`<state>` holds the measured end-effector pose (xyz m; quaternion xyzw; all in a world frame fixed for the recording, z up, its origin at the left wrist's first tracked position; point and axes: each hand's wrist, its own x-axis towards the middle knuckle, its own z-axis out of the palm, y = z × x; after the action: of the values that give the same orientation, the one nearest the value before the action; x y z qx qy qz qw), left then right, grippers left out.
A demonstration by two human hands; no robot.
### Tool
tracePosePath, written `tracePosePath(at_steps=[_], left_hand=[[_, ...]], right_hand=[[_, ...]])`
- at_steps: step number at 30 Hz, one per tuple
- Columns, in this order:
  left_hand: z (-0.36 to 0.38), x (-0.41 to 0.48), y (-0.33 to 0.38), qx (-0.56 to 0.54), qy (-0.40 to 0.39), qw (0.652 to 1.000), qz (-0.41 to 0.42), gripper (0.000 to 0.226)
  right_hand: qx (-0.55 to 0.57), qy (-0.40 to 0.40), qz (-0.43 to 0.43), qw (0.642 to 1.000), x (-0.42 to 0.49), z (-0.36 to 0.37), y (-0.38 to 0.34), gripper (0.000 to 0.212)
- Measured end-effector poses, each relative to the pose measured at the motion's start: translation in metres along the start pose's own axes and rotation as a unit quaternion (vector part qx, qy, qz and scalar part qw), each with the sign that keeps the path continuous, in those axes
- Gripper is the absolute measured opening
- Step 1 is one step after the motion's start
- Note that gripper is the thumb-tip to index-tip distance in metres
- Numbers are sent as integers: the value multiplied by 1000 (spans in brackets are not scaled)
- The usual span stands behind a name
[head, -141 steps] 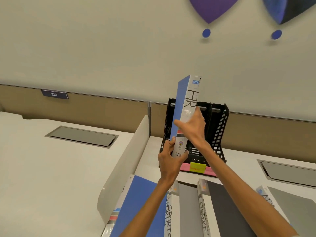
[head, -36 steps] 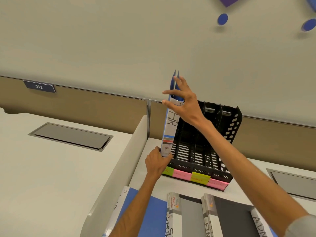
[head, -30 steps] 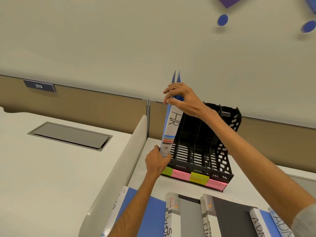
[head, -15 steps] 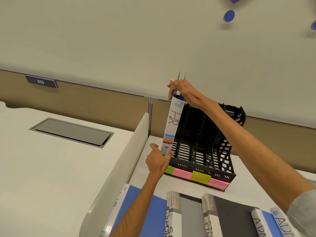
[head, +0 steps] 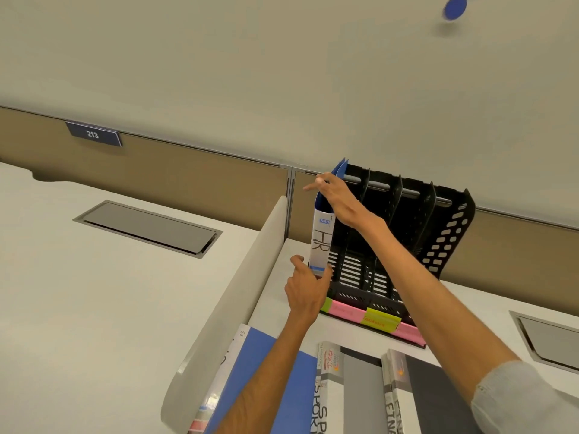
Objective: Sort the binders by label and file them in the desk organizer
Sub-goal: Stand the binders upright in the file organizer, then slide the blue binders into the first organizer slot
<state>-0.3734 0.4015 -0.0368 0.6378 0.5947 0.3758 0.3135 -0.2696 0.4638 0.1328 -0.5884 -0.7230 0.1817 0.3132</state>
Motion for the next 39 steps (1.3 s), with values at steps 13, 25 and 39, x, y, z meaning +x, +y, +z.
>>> tracePosePath(at_steps=[13, 25, 39], left_hand=[[-24, -21, -12, -8, -43, 999, 15, 60], [-84, -137, -53, 10, 7, 1000, 16, 29], [-165, -242, -128, 205, 28, 978, 0, 29]], right_hand=[[139, 184, 18, 973, -40, 6, 5, 47], [157, 121, 163, 967, -200, 124, -1, 33], [-25, -85, 130, 988, -322, 225, -35, 41]])
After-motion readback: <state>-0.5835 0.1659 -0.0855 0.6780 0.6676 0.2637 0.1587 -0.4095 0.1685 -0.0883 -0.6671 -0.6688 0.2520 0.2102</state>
